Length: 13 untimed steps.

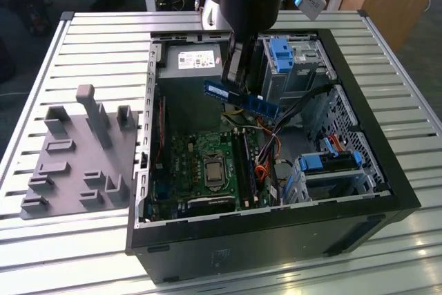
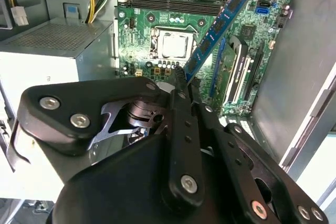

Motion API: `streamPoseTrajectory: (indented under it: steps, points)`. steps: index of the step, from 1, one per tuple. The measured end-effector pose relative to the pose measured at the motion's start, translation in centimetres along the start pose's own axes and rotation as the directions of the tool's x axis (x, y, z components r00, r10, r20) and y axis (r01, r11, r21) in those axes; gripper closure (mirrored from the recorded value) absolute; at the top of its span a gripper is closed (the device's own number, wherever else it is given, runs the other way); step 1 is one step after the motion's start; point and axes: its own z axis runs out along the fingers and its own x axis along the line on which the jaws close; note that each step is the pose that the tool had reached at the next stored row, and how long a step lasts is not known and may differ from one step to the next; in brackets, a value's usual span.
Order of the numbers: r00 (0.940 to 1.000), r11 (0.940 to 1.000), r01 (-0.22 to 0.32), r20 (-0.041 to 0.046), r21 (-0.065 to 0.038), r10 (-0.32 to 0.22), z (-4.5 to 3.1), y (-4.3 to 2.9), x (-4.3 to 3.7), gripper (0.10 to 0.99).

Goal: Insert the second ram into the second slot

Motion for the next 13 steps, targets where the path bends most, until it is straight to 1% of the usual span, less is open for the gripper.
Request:
streamPoseTrajectory:
  steps: [13]
  points:
    - [0.9990, 0.9990, -0.045, 0.0016, 0.000, 0.045, 0.04, 0.00, 0.00, 0.949]
